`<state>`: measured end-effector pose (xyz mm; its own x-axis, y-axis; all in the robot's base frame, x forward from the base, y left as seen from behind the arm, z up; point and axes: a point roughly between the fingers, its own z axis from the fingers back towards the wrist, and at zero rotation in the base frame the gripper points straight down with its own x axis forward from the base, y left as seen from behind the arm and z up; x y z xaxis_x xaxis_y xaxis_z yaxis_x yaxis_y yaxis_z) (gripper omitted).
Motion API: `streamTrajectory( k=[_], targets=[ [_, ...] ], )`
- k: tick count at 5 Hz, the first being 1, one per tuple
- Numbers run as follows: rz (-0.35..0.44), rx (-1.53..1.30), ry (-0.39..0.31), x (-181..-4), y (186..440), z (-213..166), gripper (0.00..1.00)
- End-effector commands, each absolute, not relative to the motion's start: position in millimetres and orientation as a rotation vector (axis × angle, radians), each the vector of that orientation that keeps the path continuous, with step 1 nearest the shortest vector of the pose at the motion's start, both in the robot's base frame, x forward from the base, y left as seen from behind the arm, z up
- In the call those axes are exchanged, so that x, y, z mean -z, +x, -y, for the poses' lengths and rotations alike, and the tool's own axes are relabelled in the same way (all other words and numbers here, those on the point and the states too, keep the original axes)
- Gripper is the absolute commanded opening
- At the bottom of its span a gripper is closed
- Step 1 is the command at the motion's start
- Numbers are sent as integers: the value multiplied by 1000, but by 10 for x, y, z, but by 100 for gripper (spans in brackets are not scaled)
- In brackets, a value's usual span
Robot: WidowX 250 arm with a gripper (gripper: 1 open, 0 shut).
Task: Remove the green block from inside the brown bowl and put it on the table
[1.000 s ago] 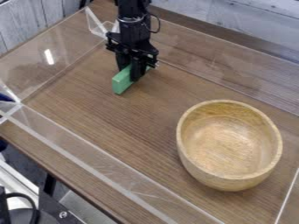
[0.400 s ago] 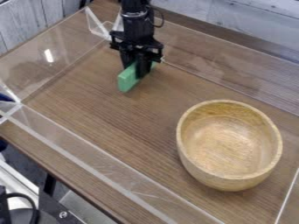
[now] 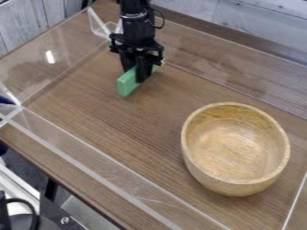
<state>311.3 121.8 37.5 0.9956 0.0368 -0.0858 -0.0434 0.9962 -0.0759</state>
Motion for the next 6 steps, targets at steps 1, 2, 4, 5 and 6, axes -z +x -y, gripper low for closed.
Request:
streamTrajectory(
  k=[1,2,4,5,6],
  targets=[
    [0,-35,-63,-799,3233,-1261,0],
    [-24,-35,-74,-814,3277,-1267,0],
    [-115,-74,-47,-513,3375,-1377,0],
    [-53,-135,-37,-691,3393,-1294,0],
    [-11,-177,-35,-797,3396,-1237,0]
  ],
)
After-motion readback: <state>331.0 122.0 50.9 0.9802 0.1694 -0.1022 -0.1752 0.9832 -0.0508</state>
